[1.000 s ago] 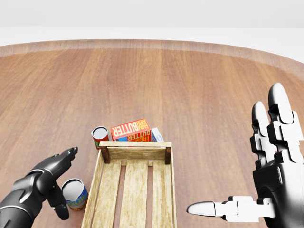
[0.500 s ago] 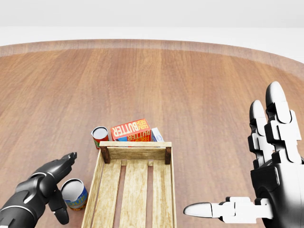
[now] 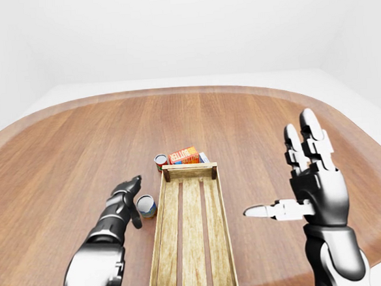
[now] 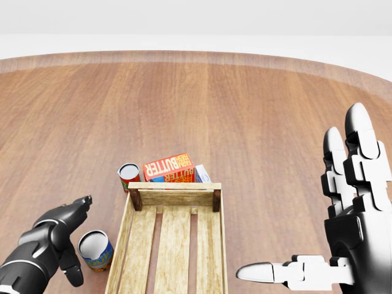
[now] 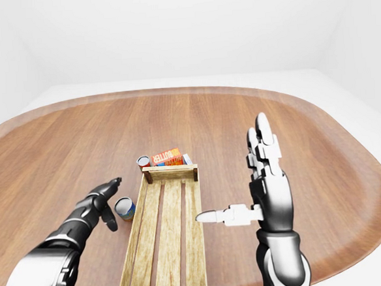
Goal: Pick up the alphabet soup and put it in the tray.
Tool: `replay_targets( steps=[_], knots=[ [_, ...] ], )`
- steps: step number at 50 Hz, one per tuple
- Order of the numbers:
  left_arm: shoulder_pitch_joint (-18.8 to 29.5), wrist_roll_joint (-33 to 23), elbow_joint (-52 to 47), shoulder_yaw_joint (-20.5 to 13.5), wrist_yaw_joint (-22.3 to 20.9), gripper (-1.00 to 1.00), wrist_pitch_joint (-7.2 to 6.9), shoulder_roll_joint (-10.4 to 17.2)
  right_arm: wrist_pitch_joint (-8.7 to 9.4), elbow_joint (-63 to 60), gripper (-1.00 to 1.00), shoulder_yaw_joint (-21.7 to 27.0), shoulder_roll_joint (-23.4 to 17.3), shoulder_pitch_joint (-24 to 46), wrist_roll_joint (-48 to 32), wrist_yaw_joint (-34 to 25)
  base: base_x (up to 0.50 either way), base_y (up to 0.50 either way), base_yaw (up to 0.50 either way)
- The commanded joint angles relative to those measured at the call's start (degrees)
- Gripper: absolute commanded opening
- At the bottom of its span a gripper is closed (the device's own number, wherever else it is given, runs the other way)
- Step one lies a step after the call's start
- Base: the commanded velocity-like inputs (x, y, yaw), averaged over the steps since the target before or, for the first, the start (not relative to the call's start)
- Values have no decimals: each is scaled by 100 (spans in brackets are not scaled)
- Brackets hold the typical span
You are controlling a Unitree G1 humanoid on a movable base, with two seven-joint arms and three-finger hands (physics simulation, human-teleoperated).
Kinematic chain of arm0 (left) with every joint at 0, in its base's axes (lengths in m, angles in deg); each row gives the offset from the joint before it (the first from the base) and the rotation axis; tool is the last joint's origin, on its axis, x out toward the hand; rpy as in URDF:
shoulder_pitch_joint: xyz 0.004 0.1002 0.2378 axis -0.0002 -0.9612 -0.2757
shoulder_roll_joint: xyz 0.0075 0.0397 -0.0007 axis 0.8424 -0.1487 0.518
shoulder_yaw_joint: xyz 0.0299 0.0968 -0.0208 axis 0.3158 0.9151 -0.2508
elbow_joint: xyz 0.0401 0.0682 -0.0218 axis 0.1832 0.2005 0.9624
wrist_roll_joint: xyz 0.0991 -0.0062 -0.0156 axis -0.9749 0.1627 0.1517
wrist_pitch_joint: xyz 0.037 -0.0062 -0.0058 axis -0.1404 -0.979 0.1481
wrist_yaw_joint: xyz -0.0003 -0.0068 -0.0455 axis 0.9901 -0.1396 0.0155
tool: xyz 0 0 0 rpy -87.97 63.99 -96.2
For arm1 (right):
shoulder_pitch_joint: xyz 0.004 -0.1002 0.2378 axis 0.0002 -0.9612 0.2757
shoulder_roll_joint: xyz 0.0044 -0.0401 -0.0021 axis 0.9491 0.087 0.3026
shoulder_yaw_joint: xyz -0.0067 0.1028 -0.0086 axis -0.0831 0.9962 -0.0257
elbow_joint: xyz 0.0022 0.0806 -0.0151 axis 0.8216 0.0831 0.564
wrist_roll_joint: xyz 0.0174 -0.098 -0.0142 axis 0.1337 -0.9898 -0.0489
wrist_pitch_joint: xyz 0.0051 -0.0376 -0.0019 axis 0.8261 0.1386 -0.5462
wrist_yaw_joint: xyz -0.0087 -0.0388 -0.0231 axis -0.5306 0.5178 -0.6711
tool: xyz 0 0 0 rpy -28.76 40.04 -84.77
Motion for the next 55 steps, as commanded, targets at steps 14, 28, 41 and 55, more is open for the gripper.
replay_targets(
  steps=[14,28,41,55],
  knots=[
    [106,-8,85,-111,-130,-100,-184,-44,0,-93,100,-9,12,-43,-1,24,0,0,0],
    [82,4,85,-91,-135,-100,-214,-33,0,-125,100,-153,-16,-51,-63,70,0,0,0],
    [31,62,-21,-102,-1,-100,-114,158,0,-73,100,-162,-28,-15,-63,84,0,0,0],
    [-203,336,-677,-245,79,-100,293,782,0,34,100,-191,-42,30,-68,110,0,0,0]
  ],
)
